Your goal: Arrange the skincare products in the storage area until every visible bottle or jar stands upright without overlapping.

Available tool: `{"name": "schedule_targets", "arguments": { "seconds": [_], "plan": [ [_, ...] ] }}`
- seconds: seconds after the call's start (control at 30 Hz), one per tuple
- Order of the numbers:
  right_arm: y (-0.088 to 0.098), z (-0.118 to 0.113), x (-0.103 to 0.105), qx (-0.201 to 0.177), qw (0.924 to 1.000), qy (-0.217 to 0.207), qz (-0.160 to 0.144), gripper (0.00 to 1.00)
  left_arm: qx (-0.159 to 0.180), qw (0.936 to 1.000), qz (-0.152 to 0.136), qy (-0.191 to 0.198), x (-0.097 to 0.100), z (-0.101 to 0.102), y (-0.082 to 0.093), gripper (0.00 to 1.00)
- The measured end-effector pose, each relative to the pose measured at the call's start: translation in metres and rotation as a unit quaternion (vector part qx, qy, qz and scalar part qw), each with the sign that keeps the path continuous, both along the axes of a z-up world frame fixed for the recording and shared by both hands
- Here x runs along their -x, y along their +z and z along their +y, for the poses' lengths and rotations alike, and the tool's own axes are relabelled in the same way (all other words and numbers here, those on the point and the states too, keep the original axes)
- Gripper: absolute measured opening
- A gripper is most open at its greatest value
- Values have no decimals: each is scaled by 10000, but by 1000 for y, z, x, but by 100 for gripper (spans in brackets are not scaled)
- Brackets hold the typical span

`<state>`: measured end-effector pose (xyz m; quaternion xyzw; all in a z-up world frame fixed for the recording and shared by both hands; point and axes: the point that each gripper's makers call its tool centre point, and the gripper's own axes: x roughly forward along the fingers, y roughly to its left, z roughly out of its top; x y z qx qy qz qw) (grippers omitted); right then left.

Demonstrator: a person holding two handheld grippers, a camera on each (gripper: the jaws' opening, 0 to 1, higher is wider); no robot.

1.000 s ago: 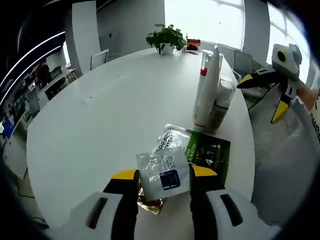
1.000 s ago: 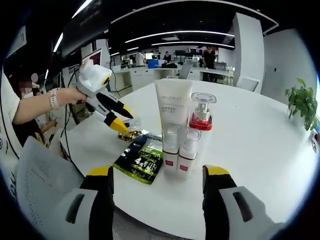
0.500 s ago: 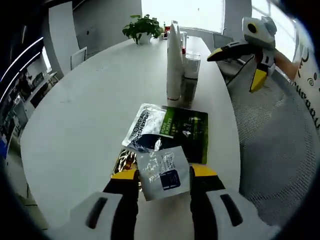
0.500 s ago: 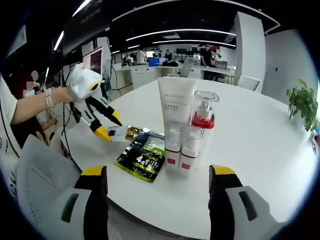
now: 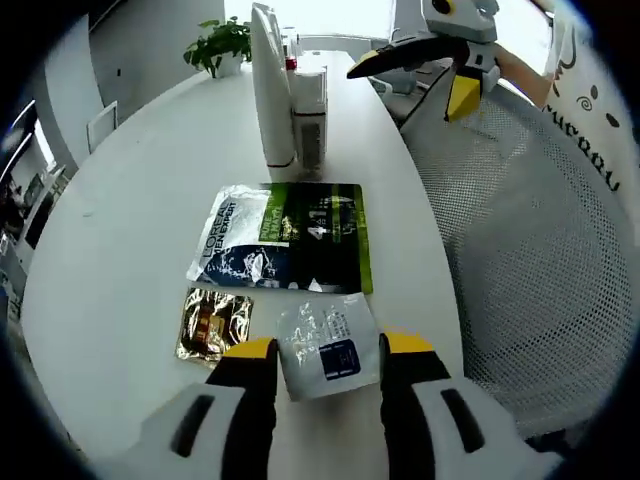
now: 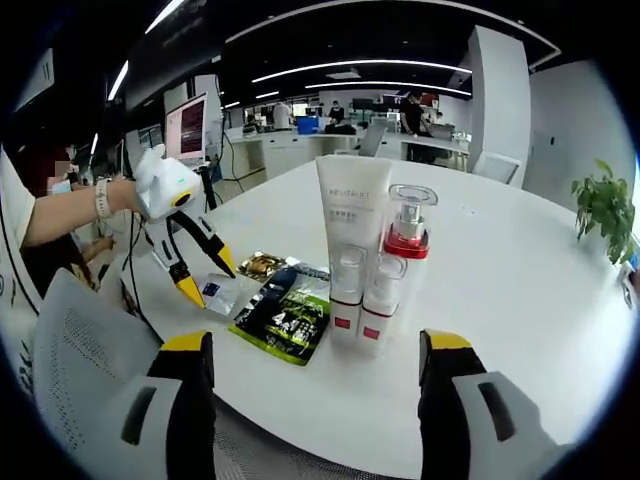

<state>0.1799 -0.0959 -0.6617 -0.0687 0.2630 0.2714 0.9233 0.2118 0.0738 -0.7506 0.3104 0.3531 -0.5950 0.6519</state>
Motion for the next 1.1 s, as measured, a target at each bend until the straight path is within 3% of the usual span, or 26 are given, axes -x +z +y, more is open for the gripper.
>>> {"name": "schedule_targets", "arguments": {
  "seconds": [0.17,0.67,0.87,1.1],
  "plan": [
    [-3,2,3,15,10000,50,50,84,14,9997,-73,-240,-7,3,-5,37],
    [-4,-5,-2,58,9999,-34,99,82,61,9981,108,-607,-11,1,-15,37],
    [-4,-4,-4,70,9999,-3,110,82,-100,9950,-110,-988,-13,1,-18,37],
    [-3,-2,-5,60,9999,32,110,82,-107,9958,-84,-902,-12,-4,-15,37]
  ]
}}
